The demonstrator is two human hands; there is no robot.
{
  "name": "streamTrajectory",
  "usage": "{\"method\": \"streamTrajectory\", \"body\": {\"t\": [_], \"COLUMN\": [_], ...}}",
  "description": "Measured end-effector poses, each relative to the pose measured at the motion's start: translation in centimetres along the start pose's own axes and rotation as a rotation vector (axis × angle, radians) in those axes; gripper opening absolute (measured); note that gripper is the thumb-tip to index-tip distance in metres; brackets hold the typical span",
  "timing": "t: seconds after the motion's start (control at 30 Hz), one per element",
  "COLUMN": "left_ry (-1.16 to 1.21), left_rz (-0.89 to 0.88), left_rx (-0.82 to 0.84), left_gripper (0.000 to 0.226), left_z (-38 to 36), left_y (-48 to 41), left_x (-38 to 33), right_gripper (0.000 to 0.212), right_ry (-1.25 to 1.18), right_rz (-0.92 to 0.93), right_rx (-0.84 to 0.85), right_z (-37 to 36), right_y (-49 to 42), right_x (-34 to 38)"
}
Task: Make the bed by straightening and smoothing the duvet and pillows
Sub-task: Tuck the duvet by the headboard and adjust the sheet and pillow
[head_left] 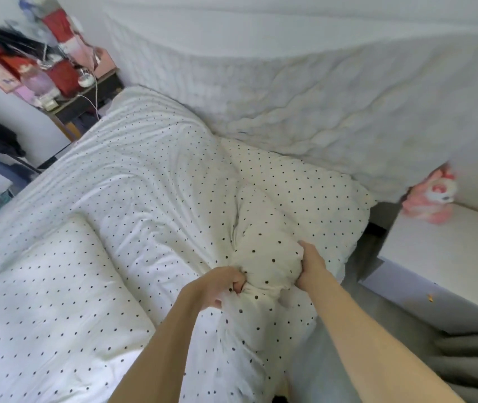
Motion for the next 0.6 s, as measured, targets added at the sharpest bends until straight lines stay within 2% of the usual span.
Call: {"method": "streamTrajectory", "body": {"t": [0.03, 0.07, 0.13, 0.17, 0.23, 0.27, 0.33, 0.4, 0.5, 0.53, 0.6], "left_ry": [-0.027, -0.07, -0.17, -0.213, -0.342, -0.424, -0.53, -0.47, -0.412, -0.435, -0.477], "left_rz": [0.036, 0.072, 0.157, 0.198, 0.25, 0.214, 0.091, -0.029, -0.135, -0.154, -0.172], "left_rx": [0.042, 0.099, 0.247, 0.337, 0.421, 0.389, 0.212, 0.063, -0.057, -0.084, -0.119], "left_gripper": [0.009, 0.018, 0.055, 0.066, 0.064, 0.058, 0.049, 0.047, 0.049, 0.05, 0.054], "left_z": [-0.2, -0.7, -2.5, -3.9, -6.1, -6.2, -5.0, -3.0, -0.6, -0.1, 0.5], "left_y": [-0.8, -2.1, -4.4, -5.9, -7.6, -9.2, -12.4, -15.3, -18.3, -19.1, -21.2], "left_x": [1.3, 1.9, 2.7, 2.3, 1.1, -0.8, -5.4, -10.1, -15.8, -17.4, -19.8], "right_gripper": [0.066, 0.066, 0.058, 0.057, 0.056, 0.055, 0.046, 0.042, 0.049, 0.051, 0.05], "right_ry": [0.08, 0.172, 0.408, 0.539, 0.758, 0.853, 1.047, 1.321, 1.74, 1.784, 1.748], "right_rz": [0.137, 0.299, 0.603, 0.725, 0.854, 0.879, 0.841, 0.704, 0.258, 0.139, 0.052], "right_rx": [-0.093, -0.153, -0.149, -0.147, -0.159, -0.182, -0.241, -0.293, -0.287, -0.258, -0.189], "right_z": [0.0, -0.4, -2.2, -2.9, -3.2, -2.7, -0.4, 3.3, 10.9, 12.9, 15.3], "right_y": [0.6, 1.5, 3.4, 4.0, 4.7, 3.8, 0.8, -3.3, -9.0, -10.0, -10.7], "right_x": [3.3, 7.3, 14.1, 17.1, 19.9, 21.0, 21.3, 20.1, 15.9, 14.5, 13.3]}}
Point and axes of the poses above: each hand's wrist, its own y-axis away from the middle knuckle, its own z-axis out of the back of the hand, x = y × z, the point moved 8 cm from there along -y, towards the middle knuckle, and after that the axes turned 13 degrees about x, right-handed, at the moved point
